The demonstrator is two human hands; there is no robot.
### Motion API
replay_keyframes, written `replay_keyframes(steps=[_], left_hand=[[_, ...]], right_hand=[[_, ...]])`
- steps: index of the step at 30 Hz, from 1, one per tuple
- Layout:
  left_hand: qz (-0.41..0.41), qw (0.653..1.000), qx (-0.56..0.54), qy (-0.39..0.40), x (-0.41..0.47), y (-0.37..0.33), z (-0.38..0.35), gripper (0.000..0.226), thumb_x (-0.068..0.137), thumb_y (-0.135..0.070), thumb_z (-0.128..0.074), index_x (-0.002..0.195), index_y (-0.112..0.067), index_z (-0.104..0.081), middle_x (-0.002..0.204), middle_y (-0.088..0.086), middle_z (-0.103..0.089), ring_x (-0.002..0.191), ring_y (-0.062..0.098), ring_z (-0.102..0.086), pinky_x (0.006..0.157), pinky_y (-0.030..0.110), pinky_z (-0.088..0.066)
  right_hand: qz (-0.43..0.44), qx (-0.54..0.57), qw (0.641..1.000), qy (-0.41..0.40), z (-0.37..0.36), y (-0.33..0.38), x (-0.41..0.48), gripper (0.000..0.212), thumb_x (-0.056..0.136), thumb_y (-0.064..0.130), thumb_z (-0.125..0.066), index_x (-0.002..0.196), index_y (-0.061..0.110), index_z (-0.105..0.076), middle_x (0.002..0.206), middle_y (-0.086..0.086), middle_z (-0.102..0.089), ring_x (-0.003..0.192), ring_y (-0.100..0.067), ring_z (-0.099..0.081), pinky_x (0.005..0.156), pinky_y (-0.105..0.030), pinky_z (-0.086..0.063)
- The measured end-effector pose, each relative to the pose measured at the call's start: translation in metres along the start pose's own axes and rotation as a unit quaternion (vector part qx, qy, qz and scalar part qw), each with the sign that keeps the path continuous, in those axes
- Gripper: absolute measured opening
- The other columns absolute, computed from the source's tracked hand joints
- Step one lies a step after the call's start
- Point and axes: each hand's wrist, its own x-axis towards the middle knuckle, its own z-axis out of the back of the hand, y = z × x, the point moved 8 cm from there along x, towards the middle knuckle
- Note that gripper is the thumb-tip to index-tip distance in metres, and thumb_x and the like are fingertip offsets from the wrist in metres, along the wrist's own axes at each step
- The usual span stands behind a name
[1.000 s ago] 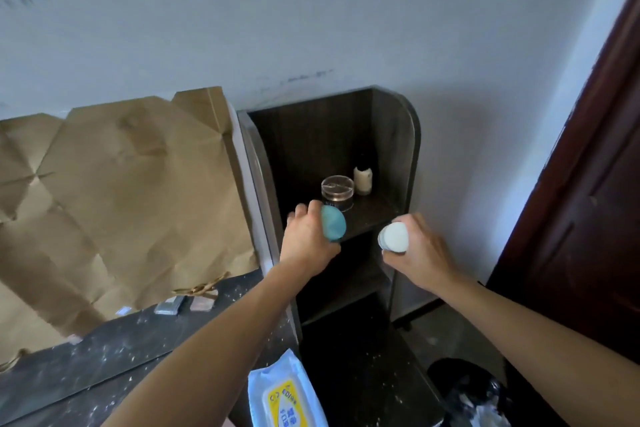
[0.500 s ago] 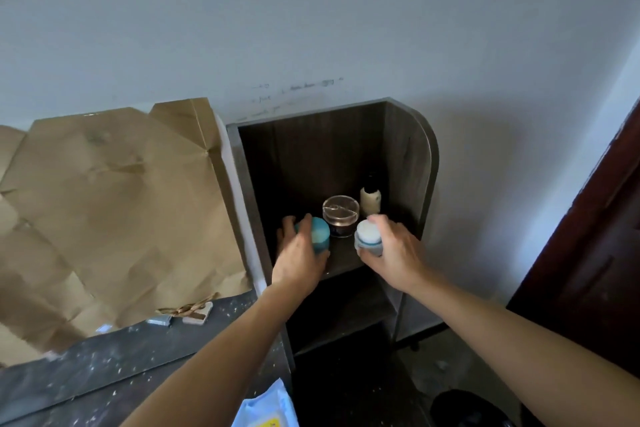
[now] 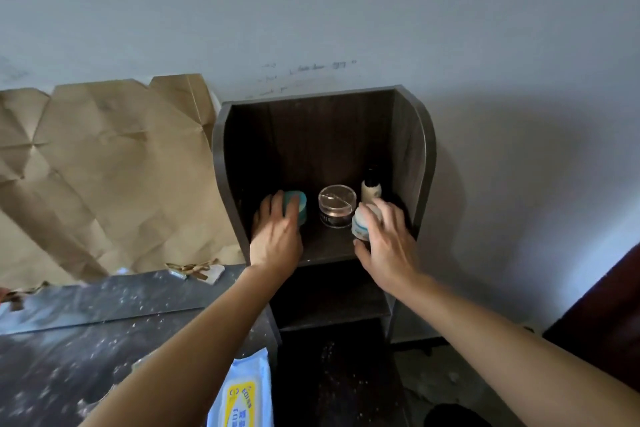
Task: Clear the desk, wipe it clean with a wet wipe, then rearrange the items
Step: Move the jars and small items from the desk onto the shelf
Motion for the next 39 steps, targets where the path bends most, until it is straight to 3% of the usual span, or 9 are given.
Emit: replay_keyframes(steps=[4,7,13,17,22,29,34,37,39], left_hand=[[-0.035,0.992,-0.038,-0.117,-0.051,-0.002,0.023,0.044,0.072,-0.008,-0.061,0.116,-0.006,-0.058,0.119,0.017,-0.057,0.1,0.036,-0.055,0.079,0.043,-0.051],[-0.001,0.99,-0.054,-0.13,-0.096,0.024,0.021,0.033,0.074,-0.01,-0.054,0.106,-0.01,-0.062,0.107,0.01,-0.06,0.091,0.029,-0.056,0.072,0.038,-0.05],[0.191,0.98,-0.041,-0.022,-0.199,0.139,-0.016,0.023,0.075,-0.021,-0.046,0.084,-0.012,-0.065,0.08,0.005,-0.061,0.071,0.031,-0.061,0.05,0.032,-0.047],[0.345,0.934,-0.025,0.085,-0.264,0.197,-0.035,0.015,0.081,-0.014,-0.057,0.093,-0.012,-0.065,0.093,0.005,-0.062,0.087,0.031,-0.061,0.062,0.035,-0.046],[0.398,0.902,-0.028,0.168,-0.318,0.249,-0.06,0.026,0.088,-0.028,-0.055,0.113,-0.019,-0.059,0.105,0.002,-0.059,0.094,0.025,-0.06,0.07,0.033,-0.047],[0.382,0.889,-0.058,0.247,-0.32,0.333,-0.111,0.027,0.09,-0.025,-0.05,0.115,-0.016,-0.056,0.112,0.002,-0.055,0.101,0.023,-0.058,0.079,0.034,-0.051],[0.323,0.9,-0.102,0.274,-0.284,0.378,-0.153,0.036,0.089,-0.031,-0.051,0.12,-0.012,-0.05,0.121,0.005,-0.049,0.111,0.024,-0.049,0.089,0.036,-0.045],[0.25,0.913,-0.098,0.308,-0.258,0.39,-0.18,0.056,0.081,-0.036,-0.063,0.128,-0.013,-0.043,0.127,0.007,-0.043,0.118,0.026,-0.043,0.096,0.035,-0.04],[0.209,0.912,-0.103,0.337,-0.246,0.393,-0.199,0.081,0.078,-0.045,-0.068,0.141,-0.015,-0.029,0.144,0.008,-0.031,0.133,0.028,-0.031,0.107,0.038,-0.033]], right_hand=[[0.102,0.025,0.993,-0.055,0.011,0.029,-0.016,0.047,0.077,0.025,-0.065,0.123,0.016,-0.056,0.129,-0.005,-0.053,0.115,-0.025,-0.049,0.082,-0.037,-0.045],[0.15,0.112,0.981,-0.04,-0.002,0.054,-0.031,0.037,0.08,0.022,-0.064,0.116,0.015,-0.061,0.118,0.0,-0.059,0.105,-0.02,-0.056,0.078,-0.031,-0.05],[0.189,0.2,0.956,0.097,-0.072,0.111,-0.074,0.028,0.076,0.019,-0.068,0.104,0.018,-0.064,0.098,0.007,-0.063,0.091,-0.016,-0.061,0.053,-0.033,-0.053],[0.2,0.221,0.936,0.186,-0.122,0.147,-0.104,0.026,0.072,0.015,-0.07,0.096,0.021,-0.063,0.087,0.01,-0.063,0.084,-0.015,-0.064,0.049,-0.03,-0.051],[0.218,0.205,0.915,0.27,-0.177,0.194,-0.127,0.024,0.071,0.019,-0.061,0.095,0.021,-0.063,0.086,0.008,-0.064,0.08,-0.017,-0.065,0.051,-0.031,-0.051],[0.191,0.127,0.902,0.366,-0.264,0.259,-0.121,0.032,0.087,0.024,-0.051,0.118,0.022,-0.057,0.113,0.006,-0.059,0.109,-0.017,-0.054,0.081,-0.034,-0.047],[0.141,0.05,0.898,0.415,-0.324,0.292,-0.099,0.036,0.087,0.028,-0.052,0.122,0.021,-0.052,0.117,0.003,-0.055,0.115,-0.018,-0.048,0.081,-0.034,-0.046],[0.121,0.016,0.888,0.444,-0.358,0.304,-0.089,0.045,0.086,0.028,-0.055,0.129,0.022,-0.044,0.129,0.003,-0.049,0.122,-0.019,-0.042,0.086,-0.036,-0.046],[0.125,0.005,0.879,0.46,-0.377,0.31,-0.085,0.053,0.086,0.025,-0.057,0.136,0.021,-0.037,0.144,0.003,-0.038,0.132,-0.019,-0.034,0.096,-0.037,-0.041]])
